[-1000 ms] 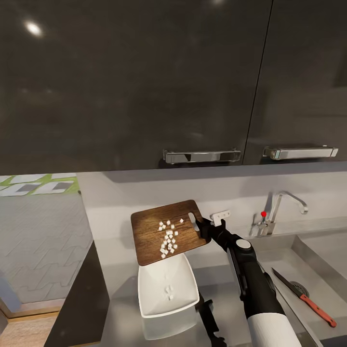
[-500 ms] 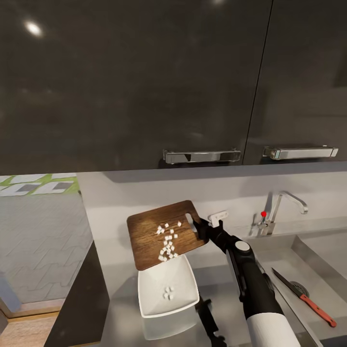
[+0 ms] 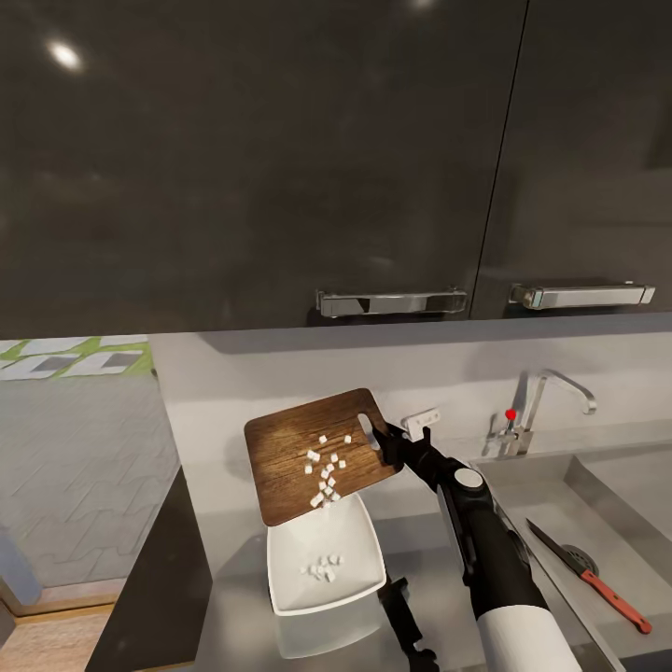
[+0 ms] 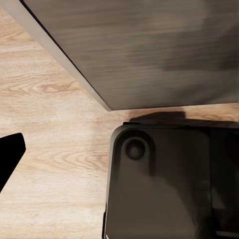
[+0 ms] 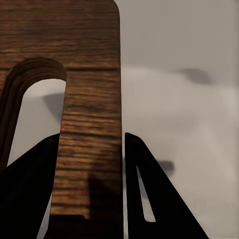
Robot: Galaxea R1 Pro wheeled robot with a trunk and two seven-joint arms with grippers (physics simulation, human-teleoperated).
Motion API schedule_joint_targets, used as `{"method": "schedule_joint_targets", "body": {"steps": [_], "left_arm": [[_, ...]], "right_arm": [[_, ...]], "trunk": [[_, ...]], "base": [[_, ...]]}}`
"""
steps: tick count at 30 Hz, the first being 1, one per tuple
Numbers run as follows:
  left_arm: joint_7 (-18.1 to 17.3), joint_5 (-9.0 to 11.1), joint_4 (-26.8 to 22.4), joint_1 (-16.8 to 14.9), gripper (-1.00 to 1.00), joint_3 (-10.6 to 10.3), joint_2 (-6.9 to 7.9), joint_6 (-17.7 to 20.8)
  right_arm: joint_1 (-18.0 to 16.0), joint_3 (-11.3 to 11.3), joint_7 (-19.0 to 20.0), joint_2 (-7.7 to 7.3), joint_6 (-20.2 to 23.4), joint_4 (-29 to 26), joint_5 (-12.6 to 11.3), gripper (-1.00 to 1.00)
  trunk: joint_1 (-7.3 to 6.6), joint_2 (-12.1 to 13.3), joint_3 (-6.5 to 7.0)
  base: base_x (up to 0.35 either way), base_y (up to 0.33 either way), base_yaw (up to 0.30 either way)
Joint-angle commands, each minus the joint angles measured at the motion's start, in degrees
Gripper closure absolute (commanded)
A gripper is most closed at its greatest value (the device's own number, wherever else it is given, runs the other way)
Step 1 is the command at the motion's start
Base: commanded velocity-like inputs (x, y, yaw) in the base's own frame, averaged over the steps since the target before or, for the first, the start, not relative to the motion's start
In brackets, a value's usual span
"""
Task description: In the kitchen, take the Vidalia onion out of the sink, dice it on the chopping board with the paring knife, put the diced onion into the bowl on the countertop, then place both the paring knife and the chopping board into the sink.
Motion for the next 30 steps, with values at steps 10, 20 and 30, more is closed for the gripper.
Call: {"method": "schedule_joint_targets", "body": {"steps": [10, 20, 30], "left_arm": [[0.1, 0.5, 0.1, 0.0, -1.00, -0.5, -0.03, -0.2], [0.1, 0.5, 0.1, 0.0, -1.00, -0.5, -0.03, -0.2], [0.1, 0.5, 0.1, 0.0, -1.00, -0.5, -0.03, -0.2]], "right_arm": [[0.0, -0.1, 0.5, 0.08, 0.2, -0.1, 0.4, 1.00], [0.0, -0.2, 0.4, 0.08, -2.4, 0.9, 0.5, 1.00], [0.0, -0.2, 0.3, 0.08, -4.4, 2.0, 0.5, 1.00]], "trunk": [[0.02, 0.0, -0.01], [0.02, 0.0, -0.01], [0.02, 0.0, -0.01]], "base": [[0.000, 0.000, 0.000], [0.000, 0.000, 0.000], [0.000, 0.000, 0.000]]}}
